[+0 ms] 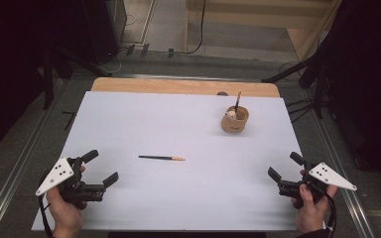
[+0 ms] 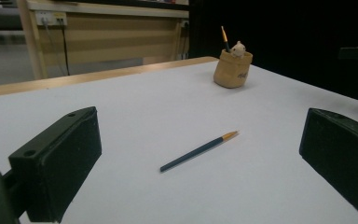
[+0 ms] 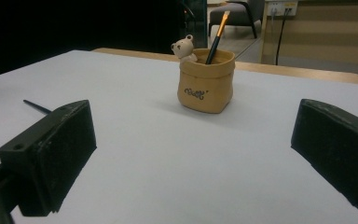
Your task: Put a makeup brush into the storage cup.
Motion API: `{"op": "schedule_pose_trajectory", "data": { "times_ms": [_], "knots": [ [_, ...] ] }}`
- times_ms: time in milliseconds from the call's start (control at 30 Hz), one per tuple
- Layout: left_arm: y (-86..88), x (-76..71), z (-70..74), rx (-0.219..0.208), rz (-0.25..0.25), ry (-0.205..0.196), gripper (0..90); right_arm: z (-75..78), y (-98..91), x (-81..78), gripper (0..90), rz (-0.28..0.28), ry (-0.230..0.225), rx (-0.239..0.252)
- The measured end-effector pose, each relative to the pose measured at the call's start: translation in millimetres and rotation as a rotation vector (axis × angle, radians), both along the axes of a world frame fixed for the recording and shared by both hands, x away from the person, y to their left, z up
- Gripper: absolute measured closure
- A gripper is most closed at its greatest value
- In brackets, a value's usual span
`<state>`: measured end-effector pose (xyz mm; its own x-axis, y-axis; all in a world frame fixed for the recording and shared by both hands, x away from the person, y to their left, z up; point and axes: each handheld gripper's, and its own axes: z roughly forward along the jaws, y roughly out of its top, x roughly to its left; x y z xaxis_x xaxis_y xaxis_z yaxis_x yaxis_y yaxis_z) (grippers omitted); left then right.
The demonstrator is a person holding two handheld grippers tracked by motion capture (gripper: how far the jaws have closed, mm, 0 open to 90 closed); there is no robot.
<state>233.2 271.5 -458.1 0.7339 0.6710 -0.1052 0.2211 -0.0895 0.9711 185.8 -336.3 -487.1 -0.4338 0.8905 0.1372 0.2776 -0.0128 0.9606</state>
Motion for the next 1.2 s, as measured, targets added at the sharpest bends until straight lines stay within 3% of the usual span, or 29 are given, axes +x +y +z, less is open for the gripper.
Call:
{"op": "schedule_pose_trajectory", "data": {
  "times_ms": [200, 433, 600, 833, 1067, 1200],
  "knots": [
    [-15.7, 10.9, 4.1, 0.006, -0.031, -0.005, 0.0, -1.8, 0.0, -1.8, 0.7, 0.011, 0.006, -0.005],
    [-40.3, 19.9, 2.4, 0.043, -0.079, -0.002, 0.0, -2.0, -1.8, -2.1, 0.9, 0.007, 0.012, -0.004],
    [-53.3, 28.7, 2.1, 0.014, -0.104, 0.029, 0.0, -1.9, -0.7, -2.4, 0.8, 0.020, 0.013, -0.007],
    [-70.0, 41.5, 0.4, 0.057, -0.139, 0.069, 0.0, -1.7, -1.5, -2.2, 0.8, 0.017, 0.012, -0.004],
    [-78.6, 56.1, 0.1, 0.066, -0.173, 0.115, 0.0, -2.2, -1.5, -2.3, 0.9, 0.022, 0.014, -0.008],
    [-83.2, 64.5, -1.1, 0.102, -0.182, 0.135, 0.0, -2.2, -1.7, -2.4, 0.9, 0.025, 0.012, -0.010]
  ]
}}
